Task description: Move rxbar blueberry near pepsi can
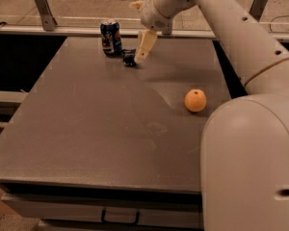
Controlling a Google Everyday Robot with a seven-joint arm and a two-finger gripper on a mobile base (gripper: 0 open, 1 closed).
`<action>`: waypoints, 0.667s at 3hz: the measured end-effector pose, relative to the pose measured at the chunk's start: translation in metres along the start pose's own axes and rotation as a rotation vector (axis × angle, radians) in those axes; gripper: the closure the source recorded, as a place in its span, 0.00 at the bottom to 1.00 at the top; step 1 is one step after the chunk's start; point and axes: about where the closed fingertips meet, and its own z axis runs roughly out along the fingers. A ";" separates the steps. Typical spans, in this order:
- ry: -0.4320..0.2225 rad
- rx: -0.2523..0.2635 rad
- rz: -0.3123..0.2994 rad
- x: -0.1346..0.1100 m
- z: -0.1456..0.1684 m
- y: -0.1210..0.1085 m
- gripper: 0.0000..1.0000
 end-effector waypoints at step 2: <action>0.017 0.359 0.051 -0.013 -0.197 0.000 0.00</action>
Offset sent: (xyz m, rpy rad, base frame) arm -0.1562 -0.2332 0.2647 0.2527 -0.4930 -0.4196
